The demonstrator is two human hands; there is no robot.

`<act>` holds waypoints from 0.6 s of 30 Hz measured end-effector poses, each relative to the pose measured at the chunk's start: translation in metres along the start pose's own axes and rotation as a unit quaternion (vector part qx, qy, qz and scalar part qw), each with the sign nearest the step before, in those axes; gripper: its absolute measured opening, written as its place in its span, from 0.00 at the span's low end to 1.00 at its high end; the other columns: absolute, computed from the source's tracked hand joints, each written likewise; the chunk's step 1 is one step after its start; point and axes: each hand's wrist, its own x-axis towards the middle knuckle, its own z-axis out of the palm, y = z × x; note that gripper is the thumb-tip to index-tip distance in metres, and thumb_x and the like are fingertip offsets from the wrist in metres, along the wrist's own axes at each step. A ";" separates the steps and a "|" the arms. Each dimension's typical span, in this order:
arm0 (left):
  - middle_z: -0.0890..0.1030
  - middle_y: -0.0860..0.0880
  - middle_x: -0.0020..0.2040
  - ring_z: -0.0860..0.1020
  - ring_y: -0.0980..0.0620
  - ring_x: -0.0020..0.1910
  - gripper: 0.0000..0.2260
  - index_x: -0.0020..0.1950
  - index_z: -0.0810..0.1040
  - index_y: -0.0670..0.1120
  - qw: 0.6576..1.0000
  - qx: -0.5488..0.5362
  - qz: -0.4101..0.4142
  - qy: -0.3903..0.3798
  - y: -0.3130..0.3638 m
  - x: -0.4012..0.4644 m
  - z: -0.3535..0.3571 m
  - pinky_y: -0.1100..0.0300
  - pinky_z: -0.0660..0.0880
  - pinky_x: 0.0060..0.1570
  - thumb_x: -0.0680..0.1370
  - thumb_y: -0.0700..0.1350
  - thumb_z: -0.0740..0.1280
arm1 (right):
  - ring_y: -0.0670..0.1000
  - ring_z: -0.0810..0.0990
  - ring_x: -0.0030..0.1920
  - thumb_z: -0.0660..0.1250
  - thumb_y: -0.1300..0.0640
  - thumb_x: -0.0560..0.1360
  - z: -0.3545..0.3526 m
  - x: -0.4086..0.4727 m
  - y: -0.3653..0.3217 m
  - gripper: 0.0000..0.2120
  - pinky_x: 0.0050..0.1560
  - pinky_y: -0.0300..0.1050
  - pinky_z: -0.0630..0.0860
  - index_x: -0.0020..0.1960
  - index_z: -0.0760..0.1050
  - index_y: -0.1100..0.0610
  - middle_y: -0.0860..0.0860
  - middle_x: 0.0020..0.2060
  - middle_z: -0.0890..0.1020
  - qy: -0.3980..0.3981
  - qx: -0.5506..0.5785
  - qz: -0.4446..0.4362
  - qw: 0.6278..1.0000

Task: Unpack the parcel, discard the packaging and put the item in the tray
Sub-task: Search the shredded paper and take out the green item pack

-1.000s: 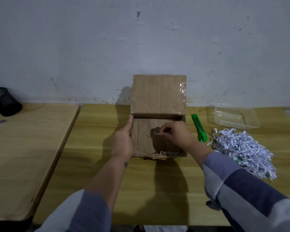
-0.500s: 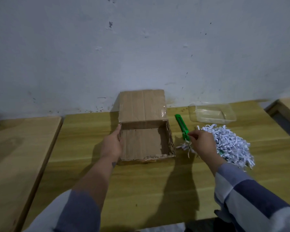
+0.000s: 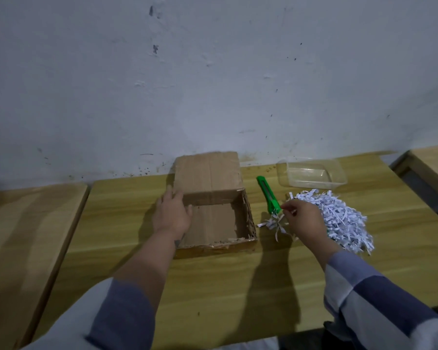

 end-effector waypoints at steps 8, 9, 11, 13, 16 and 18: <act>0.67 0.49 0.73 0.64 0.49 0.72 0.20 0.71 0.69 0.51 0.971 -0.068 0.221 -0.060 0.120 -0.001 0.024 0.52 0.63 0.69 0.78 0.45 0.64 | 0.57 0.82 0.46 0.68 0.64 0.72 -0.052 0.005 0.038 0.07 0.47 0.43 0.74 0.48 0.83 0.60 0.57 0.45 0.85 0.037 -0.012 -0.039 0.998; 0.67 0.50 0.72 0.64 0.49 0.72 0.20 0.71 0.70 0.51 0.963 -0.074 0.245 -0.080 0.139 -0.003 0.031 0.53 0.63 0.69 0.78 0.45 0.64 | 0.58 0.82 0.47 0.68 0.64 0.72 -0.061 0.007 0.046 0.07 0.47 0.44 0.74 0.48 0.83 0.60 0.58 0.45 0.85 0.048 -0.023 -0.041 0.998; 0.66 0.50 0.72 0.64 0.49 0.72 0.19 0.70 0.71 0.51 0.949 -0.082 0.282 -0.117 0.172 -0.007 0.049 0.53 0.64 0.68 0.78 0.46 0.65 | 0.60 0.79 0.52 0.68 0.61 0.73 -0.074 0.011 0.065 0.08 0.49 0.47 0.73 0.50 0.83 0.58 0.58 0.49 0.83 0.054 -0.051 -0.026 0.997; 0.66 0.50 0.73 0.63 0.49 0.72 0.20 0.71 0.70 0.52 0.938 -0.089 0.298 -0.155 0.201 -0.012 0.070 0.53 0.64 0.68 0.78 0.48 0.66 | 0.61 0.74 0.56 0.67 0.55 0.75 -0.083 0.015 0.086 0.11 0.53 0.50 0.72 0.56 0.80 0.53 0.56 0.55 0.80 0.027 -0.077 0.001 0.997; 0.63 0.50 0.75 0.60 0.48 0.74 0.25 0.73 0.67 0.52 0.930 -0.092 0.299 -0.192 0.232 -0.021 0.102 0.52 0.60 0.72 0.77 0.52 0.68 | 0.61 0.73 0.60 0.70 0.51 0.73 -0.084 0.018 0.112 0.20 0.61 0.50 0.71 0.64 0.75 0.48 0.57 0.61 0.74 -0.054 -0.060 0.011 0.997; 0.61 0.51 0.76 0.60 0.48 0.75 0.27 0.73 0.66 0.53 0.933 -0.085 0.284 -0.204 0.243 -0.027 0.125 0.52 0.59 0.72 0.76 0.54 0.69 | 0.58 0.76 0.58 0.72 0.56 0.71 -0.079 0.017 0.125 0.20 0.58 0.42 0.70 0.62 0.76 0.51 0.57 0.59 0.75 -0.080 -0.010 0.000 0.997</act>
